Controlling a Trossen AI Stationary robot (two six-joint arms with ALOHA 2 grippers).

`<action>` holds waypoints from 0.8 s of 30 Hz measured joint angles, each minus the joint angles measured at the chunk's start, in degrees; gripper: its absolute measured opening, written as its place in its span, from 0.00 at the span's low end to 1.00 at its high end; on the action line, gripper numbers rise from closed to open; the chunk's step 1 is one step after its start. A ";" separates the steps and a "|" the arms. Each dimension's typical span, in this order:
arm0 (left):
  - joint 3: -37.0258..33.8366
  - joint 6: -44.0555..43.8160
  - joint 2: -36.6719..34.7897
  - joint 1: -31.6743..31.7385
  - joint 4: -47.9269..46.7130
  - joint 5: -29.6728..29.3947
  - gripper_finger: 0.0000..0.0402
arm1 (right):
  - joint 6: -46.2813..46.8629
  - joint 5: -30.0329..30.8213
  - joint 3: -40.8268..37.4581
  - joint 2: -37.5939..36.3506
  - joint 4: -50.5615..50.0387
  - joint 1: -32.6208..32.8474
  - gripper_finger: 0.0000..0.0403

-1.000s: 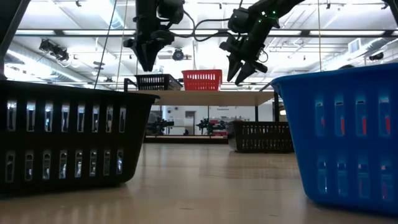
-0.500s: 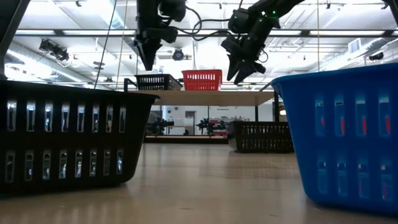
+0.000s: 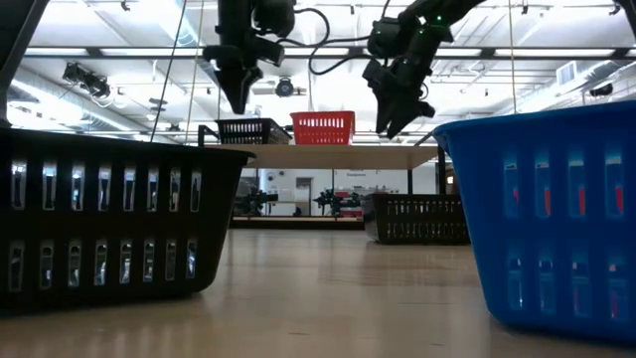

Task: Stack baskets on shelf by color
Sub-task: Adjust the bins on the shelf

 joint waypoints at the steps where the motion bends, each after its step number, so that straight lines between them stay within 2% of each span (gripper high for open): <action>1: 0.01 0.68 0.00 0.32 0.37 0.10 0.26 | 0.26 0.03 0.00 -0.24 -0.19 0.01 0.41; 4: 0.00 1.23 0.00 1.29 0.36 1.16 0.26 | 0.92 0.12 0.00 -1.45 -0.24 0.02 0.41; 8: 0.02 1.03 0.00 2.35 0.29 5.34 0.22 | 2.09 1.08 0.00 -3.80 0.56 0.00 0.41; 15: 0.00 2.50 0.73 2.13 0.26 6.90 0.14 | 5.14 1.99 0.00 -8.22 2.29 -0.02 0.41; 19: -0.07 2.60 1.48 1.94 0.04 9.98 0.16 | 6.80 1.66 0.00 -11.62 2.98 0.15 0.41; 24: -0.09 2.95 2.71 1.87 0.82 9.87 0.25 | 10.12 1.53 0.00 -16.53 4.87 0.74 0.41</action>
